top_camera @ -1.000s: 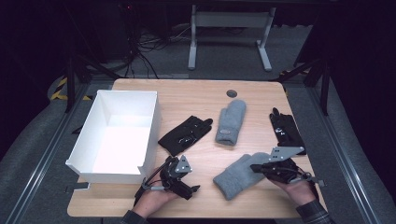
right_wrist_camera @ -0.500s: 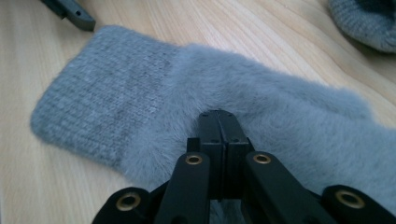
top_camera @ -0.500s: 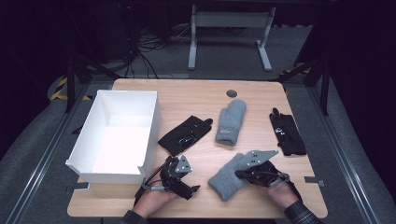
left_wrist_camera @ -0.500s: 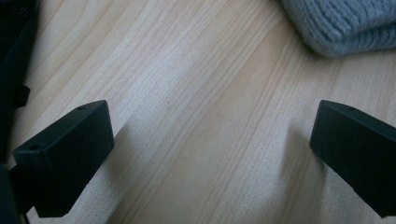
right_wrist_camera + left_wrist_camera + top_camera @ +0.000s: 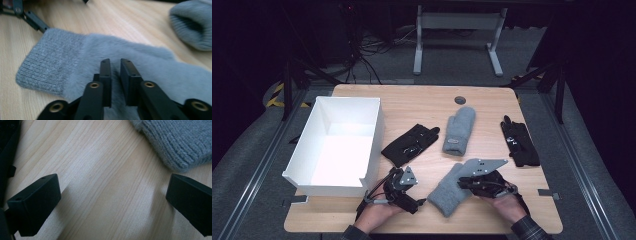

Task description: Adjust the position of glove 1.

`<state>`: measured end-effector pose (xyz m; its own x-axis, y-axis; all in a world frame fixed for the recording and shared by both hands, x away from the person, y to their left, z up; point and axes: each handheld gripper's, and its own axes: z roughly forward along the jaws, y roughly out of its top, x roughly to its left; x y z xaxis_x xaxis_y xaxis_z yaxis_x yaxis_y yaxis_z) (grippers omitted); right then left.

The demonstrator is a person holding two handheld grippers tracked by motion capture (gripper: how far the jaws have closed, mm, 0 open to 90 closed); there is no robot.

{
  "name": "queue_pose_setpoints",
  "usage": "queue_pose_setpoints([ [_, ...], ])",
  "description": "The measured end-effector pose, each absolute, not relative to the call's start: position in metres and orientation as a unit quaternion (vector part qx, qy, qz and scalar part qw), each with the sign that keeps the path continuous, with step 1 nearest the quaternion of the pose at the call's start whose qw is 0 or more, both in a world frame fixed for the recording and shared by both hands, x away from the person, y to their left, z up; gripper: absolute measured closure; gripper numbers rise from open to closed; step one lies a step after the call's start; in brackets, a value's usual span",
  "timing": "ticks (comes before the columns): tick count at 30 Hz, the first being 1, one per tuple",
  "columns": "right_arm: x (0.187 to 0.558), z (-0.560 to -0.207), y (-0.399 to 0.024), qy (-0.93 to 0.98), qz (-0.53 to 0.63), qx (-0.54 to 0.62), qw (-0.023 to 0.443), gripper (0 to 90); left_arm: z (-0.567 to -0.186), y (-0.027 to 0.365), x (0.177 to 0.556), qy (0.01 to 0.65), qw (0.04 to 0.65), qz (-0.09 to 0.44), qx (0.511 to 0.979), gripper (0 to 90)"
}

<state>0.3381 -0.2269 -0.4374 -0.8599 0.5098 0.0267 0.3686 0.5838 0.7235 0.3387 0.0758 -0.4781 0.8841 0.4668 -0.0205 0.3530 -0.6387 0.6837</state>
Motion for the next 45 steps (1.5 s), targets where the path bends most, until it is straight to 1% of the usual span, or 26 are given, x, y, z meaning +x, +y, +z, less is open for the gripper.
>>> queue_pose_setpoints([
  [1, 0.339, -0.436, -0.231, 0.881, 0.388, 0.253, 0.095, 70.1, -0.477, 0.075, 0.339, 0.233, 0.353, 0.076, 0.903, 0.4],
  [2, 0.339, -0.434, -0.241, 0.875, 0.393, 0.264, 0.102, 63.0, -0.475, 0.073, 0.339, 0.239, 0.346, 0.070, 0.905, 0.4],
  [3, 0.339, -0.434, -0.241, 0.875, 0.393, 0.264, 0.102, 63.0, -0.475, 0.073, 0.339, 0.239, 0.346, 0.070, 0.905, 0.5],
  [4, 0.339, -0.434, -0.244, 0.872, 0.396, 0.268, 0.104, 60.0, -0.473, 0.073, 0.339, 0.244, 0.344, 0.066, 0.904, 0.5],
  [5, 0.338, -0.433, -0.250, 0.869, 0.398, 0.273, 0.110, 54.7, -0.472, 0.073, 0.340, 0.246, 0.343, 0.063, 0.904, 0.5],
  [7, 0.337, -0.433, -0.260, 0.863, 0.399, 0.284, 0.124, 47.1, -0.470, 0.073, 0.340, 0.251, 0.341, 0.065, 0.903, 0.7],
  [10, 0.335, -0.433, -0.276, 0.855, 0.400, 0.301, 0.138, 39.6, -0.464, 0.076, 0.343, 0.260, 0.349, 0.064, 0.898, 2.2],
  [11, 0.335, -0.433, -0.276, 0.855, 0.400, 0.301, 0.138, 39.6, -0.464, 0.076, 0.343, 0.260, 0.349, 0.064, 0.898, 3.3],
  [13, 0.334, -0.436, -0.290, 0.850, 0.396, 0.316, 0.145, 32.2, -0.459, 0.076, 0.346, 0.267, 0.359, 0.068, 0.892, 4.2],
  [16, 0.332, -0.445, -0.302, 0.848, 0.385, 0.334, 0.141, 23.8, -0.452, 0.073, 0.352, 0.274, 0.367, 0.065, 0.887, 7.7],
  [17, 0.332, -0.445, -0.302, 0.848, 0.385, 0.334, 0.141, 23.8, -0.452, 0.073, 0.352, 0.274, 0.367, 0.065, 0.887, 8.8],
  [19, 0.332, -0.449, -0.305, 0.849, 0.381, 0.337, 0.139, 19.8, -0.450, 0.071, 0.356, 0.277, 0.372, 0.064, 0.884, 9.5],
  [22, 0.332, -0.454, -0.309, 0.849, 0.378, 0.342, 0.139, 17.6, -0.445, 0.067, 0.362, 0.282, 0.376, 0.062, 0.880, 10.7],
  [25, 0.333, -0.458, -0.310, 0.849, 0.370, 0.347, 0.149, 17.6, -0.437, 0.060, 0.373, 0.285, 0.383, 0.063, 0.876, 13.6],
  [31, 0.333, -0.461, -0.309, 0.853, 0.366, 0.341, 0.151, 17.6, -0.428, 0.053, 0.389, 0.284, 0.388, 0.069, 0.874, 15.9],
  [32, 0.333, -0.462, -0.308, 0.854, 0.362, 0.340, 0.153, 17.6, -0.427, 0.052, 0.391, 0.284, 0.390, 0.070, 0.873, 20.4],
  [33, 0.333, -0.462, -0.308, 0.854, 0.362, 0.340, 0.153, 17.6, -0.426, 0.051, 0.393, 0.285, 0.394, 0.069, 0.871, 20.4],
  [37, 0.333, -0.464, -0.307, 0.856, 0.357, 0.340, 0.154, 17.4, -0.420, 0.043, 0.405, 0.289, 0.401, 0.084, 0.865, 34.0],
  [40, 0.333, -0.467, -0.306, 0.859, 0.351, 0.338, 0.159, 16.9, -0.420, 0.034, 0.414, 0.291, 0.396, 0.092, 0.866, 43.0],
  [41, 0.333, -0.467, -0.306, 0.858, 0.352, 0.339, 0.158, 16.7, -0.420, 0.030, 0.418, 0.291, 0.396, 0.092, 0.866, 43.0],
  [43, 0.333, -0.467, -0.306, 0.856, 0.353, 0.342, 0.157, 15.8, -0.422, 0.023, 0.425, 0.289, 0.388, 0.092, 0.870, 45.9],
  [44, 0.333, -0.468, -0.307, 0.855, 0.357, 0.341, 0.158, 15.0, -0.425, 0.017, 0.430, 0.286, 0.385, 0.096, 0.872, 49.5],
  [45, 0.333, -0.468, -0.307, 0.855, 0.357, 0.341, 0.158, 15.0, -0.425, 0.017, 0.430, 0.286, 0.385, 0.096, 0.872, 50.7],
])
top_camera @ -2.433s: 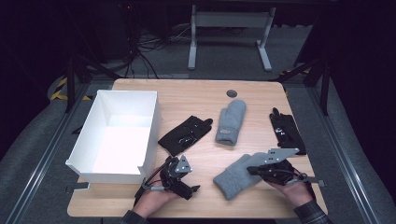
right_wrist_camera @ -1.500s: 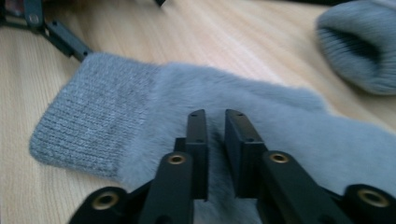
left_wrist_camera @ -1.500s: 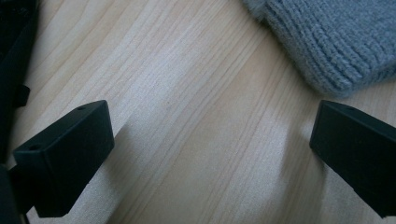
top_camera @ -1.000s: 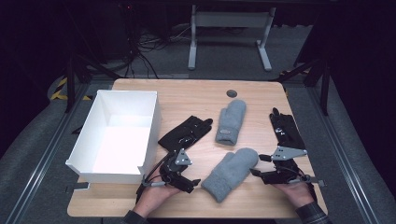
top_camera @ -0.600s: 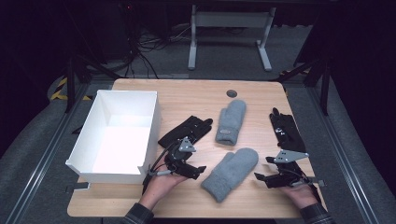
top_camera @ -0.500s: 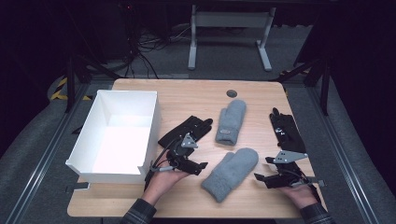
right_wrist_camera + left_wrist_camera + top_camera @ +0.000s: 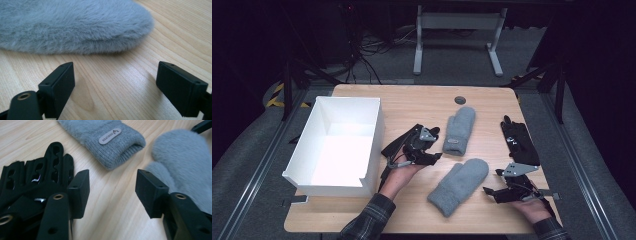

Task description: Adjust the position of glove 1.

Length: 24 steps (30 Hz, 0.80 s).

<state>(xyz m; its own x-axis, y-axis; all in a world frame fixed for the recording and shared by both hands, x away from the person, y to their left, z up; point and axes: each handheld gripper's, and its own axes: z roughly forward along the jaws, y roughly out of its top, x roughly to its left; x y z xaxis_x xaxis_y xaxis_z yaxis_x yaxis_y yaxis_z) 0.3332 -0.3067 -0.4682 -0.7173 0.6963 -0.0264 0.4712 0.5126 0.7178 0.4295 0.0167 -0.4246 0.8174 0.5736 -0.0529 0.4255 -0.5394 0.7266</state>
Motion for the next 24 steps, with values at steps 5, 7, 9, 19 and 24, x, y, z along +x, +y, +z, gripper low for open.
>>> queue_pose_setpoints([
  [5, 0.333, -0.470, -0.307, 0.851, 0.364, 0.341, 0.161, 13.9, -0.439, -0.002, 0.443, 0.290, 0.369, 0.089, 0.879, 53.6],
  [7, 0.332, -0.470, -0.307, 0.851, 0.364, 0.342, 0.160, 13.8, -0.442, -0.006, 0.445, 0.290, 0.368, 0.088, 0.879, 53.6],
  [9, 0.333, -0.470, -0.307, 0.851, 0.364, 0.342, 0.160, 13.8, -0.444, -0.011, 0.448, 0.290, 0.362, 0.094, 0.881, 53.2],
  [19, 0.333, -0.470, -0.307, 0.851, 0.365, 0.342, 0.160, 13.9, -0.457, -0.021, 0.457, 0.304, 0.345, 0.095, 0.883, 73.1],
  [24, 0.332, -0.470, -0.307, 0.851, 0.364, 0.342, 0.160, 13.8, -0.453, -0.011, 0.457, 0.315, 0.346, 0.082, 0.880, 80.1],
])
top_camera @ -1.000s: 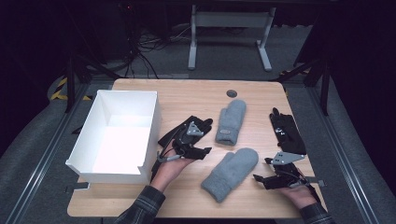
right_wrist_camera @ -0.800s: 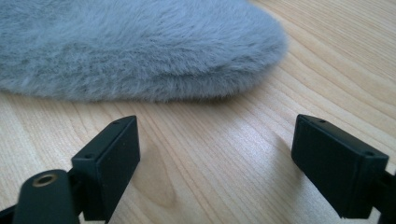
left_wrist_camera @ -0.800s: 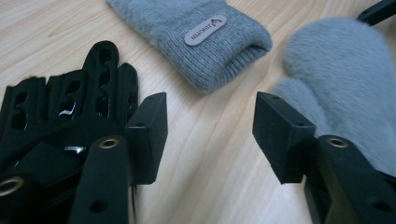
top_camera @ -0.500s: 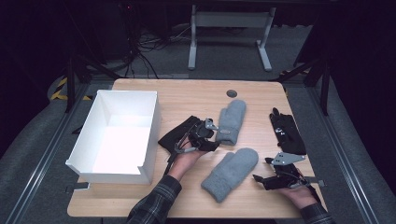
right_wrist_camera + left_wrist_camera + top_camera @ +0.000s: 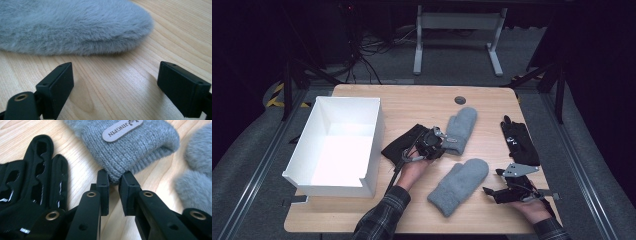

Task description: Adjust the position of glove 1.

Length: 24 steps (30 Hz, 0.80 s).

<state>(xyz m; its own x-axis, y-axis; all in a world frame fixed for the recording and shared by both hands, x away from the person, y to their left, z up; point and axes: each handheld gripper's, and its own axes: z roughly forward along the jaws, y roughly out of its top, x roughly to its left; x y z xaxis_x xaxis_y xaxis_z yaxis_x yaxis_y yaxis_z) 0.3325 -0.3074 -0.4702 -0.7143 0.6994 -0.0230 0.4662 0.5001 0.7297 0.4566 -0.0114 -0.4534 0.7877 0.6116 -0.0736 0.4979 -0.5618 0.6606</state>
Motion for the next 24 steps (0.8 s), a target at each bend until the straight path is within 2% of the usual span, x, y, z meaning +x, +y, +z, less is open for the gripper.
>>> queue_pose_setpoints([
  [11, 0.332, -0.470, -0.307, 0.850, 0.364, 0.344, 0.162, 13.8, -0.446, 0.034, 0.430, 0.309, 0.323, 0.067, 0.892, 80.5],
  [15, 0.332, -0.470, -0.307, 0.850, 0.364, 0.344, 0.162, 13.8, -0.444, 0.042, 0.420, 0.312, 0.319, 0.066, 0.892, 77.2],
  [20, 0.332, -0.470, -0.307, 0.850, 0.364, 0.344, 0.162, 13.8, -0.428, 0.047, 0.413, 0.320, 0.342, 0.074, 0.880, 44.5],
  [23, 0.332, -0.470, -0.307, 0.850, 0.364, 0.344, 0.162, 13.8, -0.421, 0.041, 0.415, 0.323, 0.353, 0.082, 0.874, 33.1],
  [24, 0.332, -0.470, -0.307, 0.850, 0.364, 0.344, 0.162, 13.8, -0.418, 0.036, 0.419, 0.324, 0.356, 0.081, 0.873, 32.0],
])
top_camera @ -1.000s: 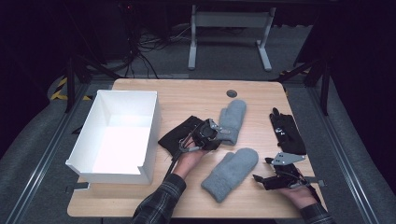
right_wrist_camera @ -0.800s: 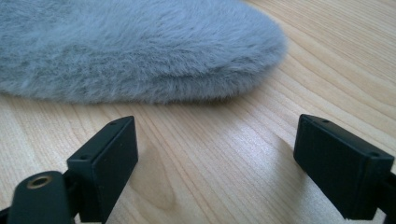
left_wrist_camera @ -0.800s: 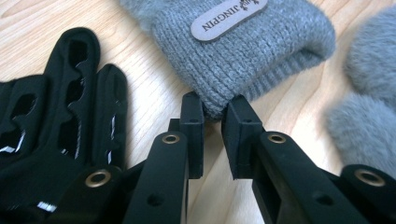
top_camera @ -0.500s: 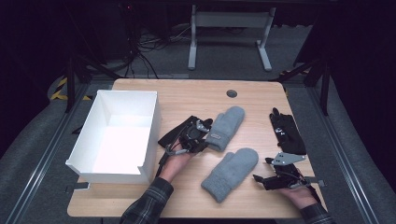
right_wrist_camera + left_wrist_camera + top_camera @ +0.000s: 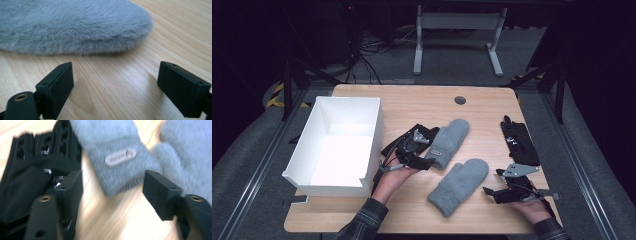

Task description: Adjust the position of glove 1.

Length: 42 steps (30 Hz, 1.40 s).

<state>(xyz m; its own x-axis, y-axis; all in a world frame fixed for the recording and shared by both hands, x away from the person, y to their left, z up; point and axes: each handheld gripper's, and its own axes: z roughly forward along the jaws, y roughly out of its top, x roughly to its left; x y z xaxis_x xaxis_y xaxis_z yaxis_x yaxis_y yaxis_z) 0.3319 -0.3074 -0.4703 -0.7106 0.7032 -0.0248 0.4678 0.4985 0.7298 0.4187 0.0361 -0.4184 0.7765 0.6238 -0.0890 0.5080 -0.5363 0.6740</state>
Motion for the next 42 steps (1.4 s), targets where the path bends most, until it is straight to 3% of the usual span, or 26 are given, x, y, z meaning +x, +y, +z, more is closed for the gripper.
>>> queue_pose_setpoints([
  [6, 0.332, -0.470, -0.307, 0.850, 0.364, 0.344, 0.162, 13.8, -0.414, 0.009, 0.441, 0.333, 0.359, 0.084, 0.868, 19.6],
  [25, 0.332, -0.470, -0.307, 0.850, 0.364, 0.344, 0.162, 13.8, -0.444, -0.050, 0.483, 0.347, 0.318, 0.089, 0.878, 17.0],
  [29, 0.332, -0.470, -0.307, 0.850, 0.364, 0.344, 0.162, 13.8, -0.446, -0.051, 0.481, 0.335, 0.309, 0.107, 0.884, 27.7],
  [36, 0.332, -0.470, -0.307, 0.850, 0.364, 0.344, 0.162, 13.8, -0.440, -0.045, 0.479, 0.321, 0.325, 0.097, 0.884, 67.1],
  [42, 0.332, -0.470, -0.307, 0.850, 0.364, 0.345, 0.162, 13.8, -0.432, -0.035, 0.479, 0.317, 0.342, 0.065, 0.882, 74.5],
])
